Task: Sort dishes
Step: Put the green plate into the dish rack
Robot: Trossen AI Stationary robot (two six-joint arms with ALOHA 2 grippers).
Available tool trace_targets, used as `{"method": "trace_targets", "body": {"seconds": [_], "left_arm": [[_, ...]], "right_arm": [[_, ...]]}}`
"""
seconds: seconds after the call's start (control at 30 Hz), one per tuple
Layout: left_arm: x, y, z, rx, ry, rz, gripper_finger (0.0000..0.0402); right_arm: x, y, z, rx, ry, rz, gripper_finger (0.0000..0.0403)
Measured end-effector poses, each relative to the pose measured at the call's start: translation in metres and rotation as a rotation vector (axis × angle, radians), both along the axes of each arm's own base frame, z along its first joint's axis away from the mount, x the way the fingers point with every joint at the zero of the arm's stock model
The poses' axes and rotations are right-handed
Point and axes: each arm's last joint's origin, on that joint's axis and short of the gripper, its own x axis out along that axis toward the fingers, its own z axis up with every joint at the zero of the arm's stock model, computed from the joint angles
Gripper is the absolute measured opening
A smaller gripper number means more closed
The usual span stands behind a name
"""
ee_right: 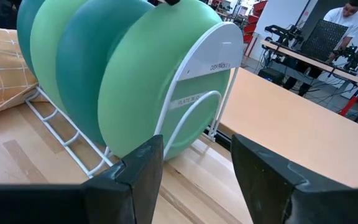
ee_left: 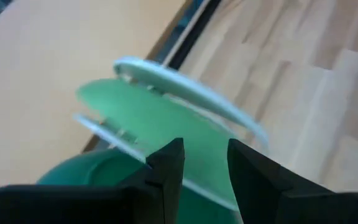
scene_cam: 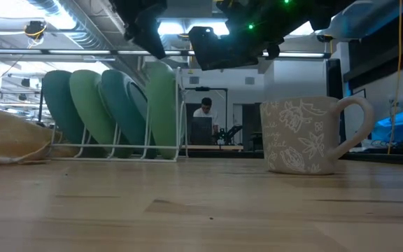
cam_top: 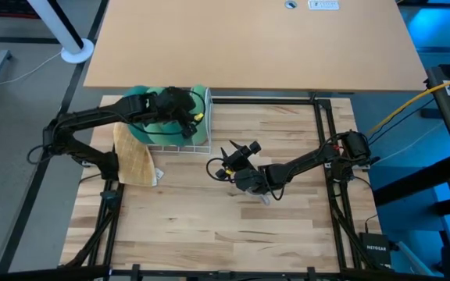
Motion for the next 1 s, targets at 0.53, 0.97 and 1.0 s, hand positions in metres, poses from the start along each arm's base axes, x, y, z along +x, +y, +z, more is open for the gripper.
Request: {"method": "trace_targets", "body": {"seconds": [0.53,0.97,1.0], "left_arm": [[-0.015,0.028,-0.002,-0.019,0.017,0.133,0.0117],[-0.023,0.019,-0.009,-0.096,0.127,0.134,0.0117],[-0.023,0.019,-0.010,-0.096,0.128,0.135,0.0117]], "right_arm": [[0.000,0.000,0.000,0.000,0.000,0.001,0.0195],[0.000,0.000,0.000,0.000,0.001,0.001,0.0195],[0.000,0.000,0.000,0.000,0.001,0.001,0.0195]]}}
